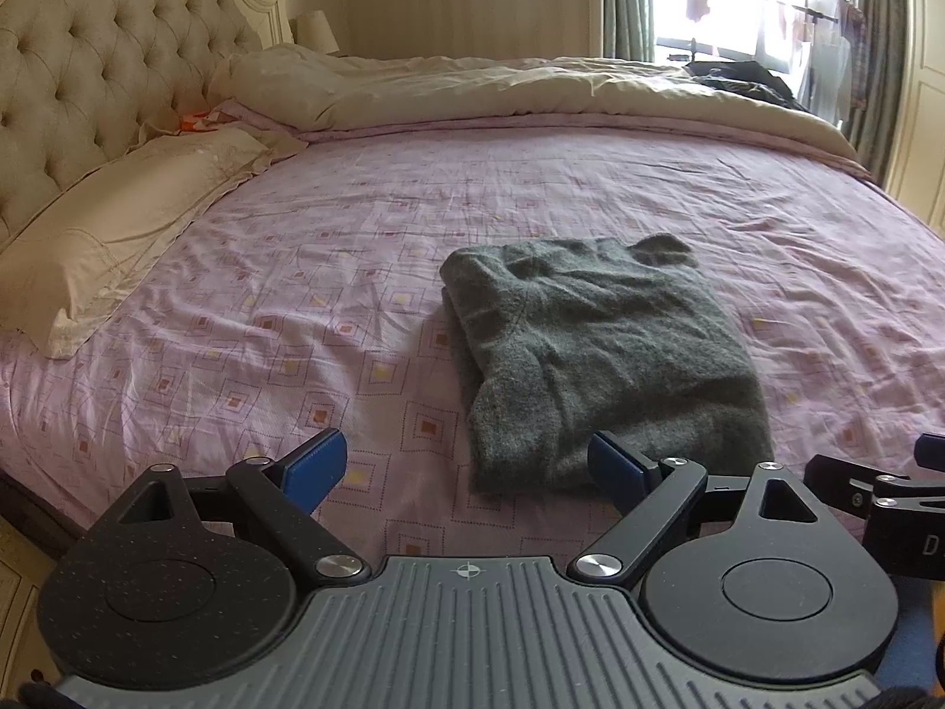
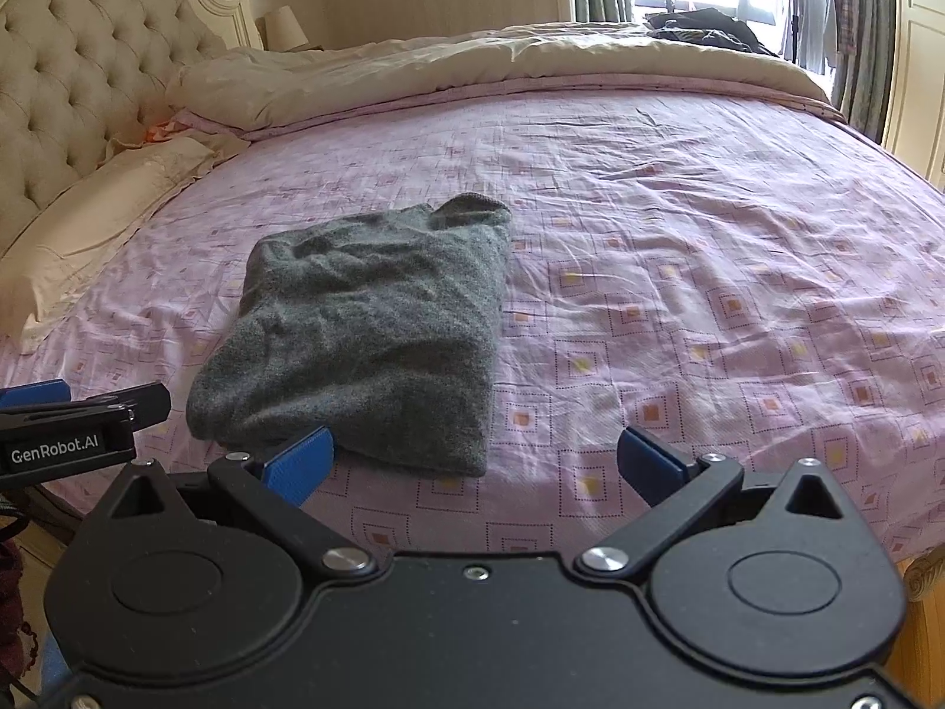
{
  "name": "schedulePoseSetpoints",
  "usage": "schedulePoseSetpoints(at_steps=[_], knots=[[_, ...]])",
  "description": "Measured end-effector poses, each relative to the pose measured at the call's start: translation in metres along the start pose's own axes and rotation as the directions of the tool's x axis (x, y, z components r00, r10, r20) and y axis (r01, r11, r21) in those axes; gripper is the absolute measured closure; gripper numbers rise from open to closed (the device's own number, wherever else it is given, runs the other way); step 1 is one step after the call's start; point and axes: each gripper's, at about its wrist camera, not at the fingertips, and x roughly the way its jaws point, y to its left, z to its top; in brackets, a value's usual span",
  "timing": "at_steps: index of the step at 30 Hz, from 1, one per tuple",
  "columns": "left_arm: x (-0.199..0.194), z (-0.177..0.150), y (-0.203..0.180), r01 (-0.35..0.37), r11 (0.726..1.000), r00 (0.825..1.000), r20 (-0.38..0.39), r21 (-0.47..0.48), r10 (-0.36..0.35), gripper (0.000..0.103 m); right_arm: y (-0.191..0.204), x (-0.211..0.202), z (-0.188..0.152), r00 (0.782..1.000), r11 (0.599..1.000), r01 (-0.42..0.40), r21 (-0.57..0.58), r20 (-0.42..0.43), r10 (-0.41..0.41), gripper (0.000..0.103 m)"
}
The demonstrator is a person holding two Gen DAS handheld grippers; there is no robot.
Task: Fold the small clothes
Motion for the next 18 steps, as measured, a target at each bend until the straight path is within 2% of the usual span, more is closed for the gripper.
schedulePoseSetpoints(at_steps=[18], knots=[[0.0030,-0.0032,0.0056,0.000,1.000,0.999,-0.034,-0.011,-0.001,0.014,-0.0026,0.0023,0.0040,1.000,1.000,0.012,0.020,0.000,-0.012,0.001]])
